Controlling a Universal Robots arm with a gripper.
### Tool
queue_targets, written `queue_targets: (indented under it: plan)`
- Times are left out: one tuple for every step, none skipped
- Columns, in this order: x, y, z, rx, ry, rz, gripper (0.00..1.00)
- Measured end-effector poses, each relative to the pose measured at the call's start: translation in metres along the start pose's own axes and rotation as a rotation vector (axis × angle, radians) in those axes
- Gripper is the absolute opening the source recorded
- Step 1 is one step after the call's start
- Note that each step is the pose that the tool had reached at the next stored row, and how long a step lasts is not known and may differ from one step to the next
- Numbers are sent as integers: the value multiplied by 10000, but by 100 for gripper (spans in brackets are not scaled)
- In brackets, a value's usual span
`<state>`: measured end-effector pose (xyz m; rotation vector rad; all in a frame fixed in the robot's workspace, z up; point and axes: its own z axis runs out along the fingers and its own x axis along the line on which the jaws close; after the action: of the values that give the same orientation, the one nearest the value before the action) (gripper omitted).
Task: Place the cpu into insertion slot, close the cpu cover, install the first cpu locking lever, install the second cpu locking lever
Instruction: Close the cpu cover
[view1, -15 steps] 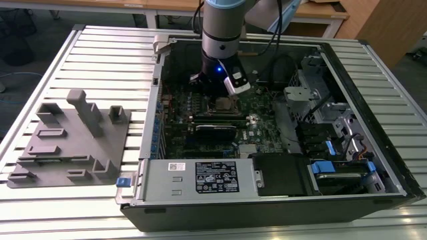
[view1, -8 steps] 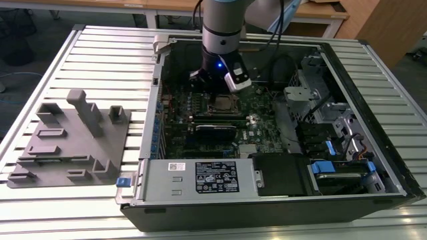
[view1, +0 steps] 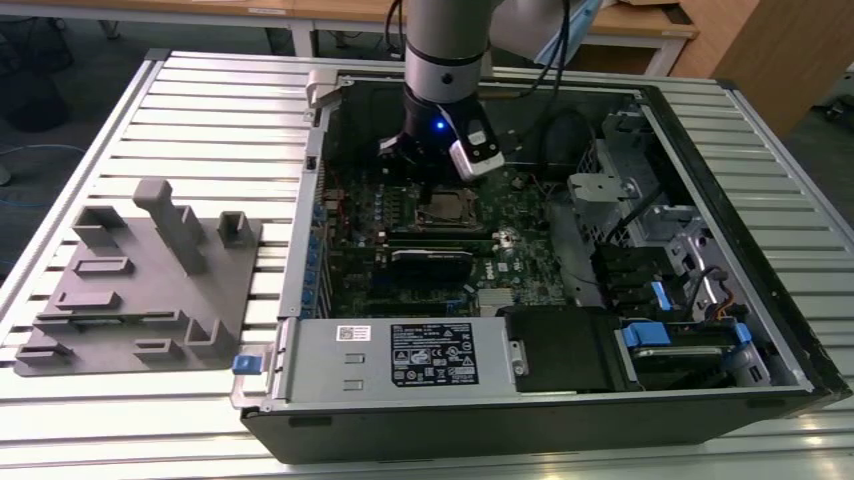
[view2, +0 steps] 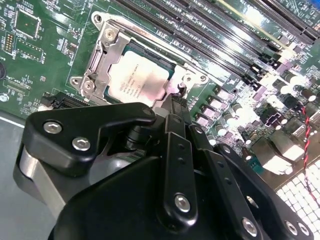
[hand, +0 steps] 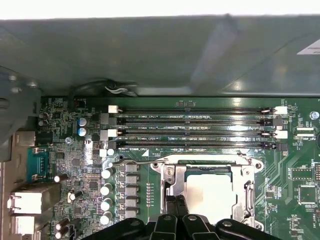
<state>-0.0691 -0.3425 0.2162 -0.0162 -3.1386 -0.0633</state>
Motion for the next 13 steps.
queue_targets:
  plan:
    - [8, 0, 0, -1, -86, -3, 11]
    - [22, 0, 2, -5, -237, -10, 11]
    - [34, 0, 3, -8, -402, -19, 11]
    - [44, 0, 4, -10, -557, -26, 11]
    - [48, -1, 7, -12, -693, -29, 11]
    - [48, 0, 9, -15, -749, -31, 11]
    - [40, 0, 11, -16, -751, -34, 11]
    - [25, 0, 11, -15, -751, -32, 11]
    - [6, 0, 11, -14, -751, -31, 11]
    - [-17, 0, 12, -14, -751, -29, 11]
    - [-41, 0, 12, -14, -750, -26, 11]
    - [-61, 1, 13, -14, -751, -20, 11]
    - [-80, 1, 14, -13, -751, -7, 11]
